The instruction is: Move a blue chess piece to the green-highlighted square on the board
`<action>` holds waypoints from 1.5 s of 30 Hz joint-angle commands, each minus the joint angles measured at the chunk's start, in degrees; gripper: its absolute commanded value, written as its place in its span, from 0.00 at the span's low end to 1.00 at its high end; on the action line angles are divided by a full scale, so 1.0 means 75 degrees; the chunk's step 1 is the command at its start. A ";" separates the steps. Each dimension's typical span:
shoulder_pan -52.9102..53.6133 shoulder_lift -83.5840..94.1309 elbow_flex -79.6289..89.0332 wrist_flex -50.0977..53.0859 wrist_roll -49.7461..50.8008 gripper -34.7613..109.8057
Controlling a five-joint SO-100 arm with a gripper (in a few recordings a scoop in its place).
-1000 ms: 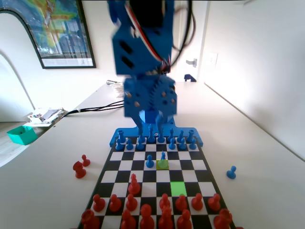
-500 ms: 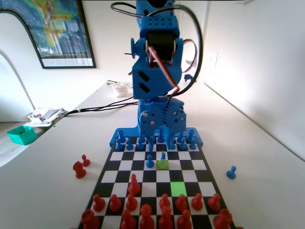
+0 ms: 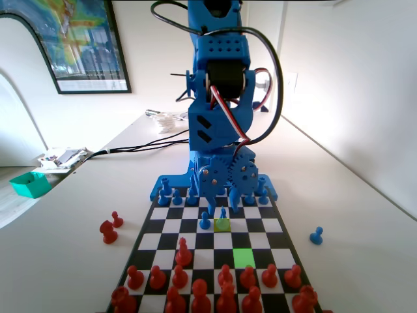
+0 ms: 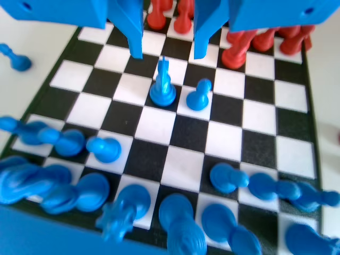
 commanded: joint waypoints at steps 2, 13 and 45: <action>-0.0258 0.0141 0.0047 -0.0117 0.0023 0.33; -0.0352 0.0000 0.0574 -0.0938 0.0082 0.34; -0.0199 -0.0691 -0.0211 -0.0773 0.0164 0.25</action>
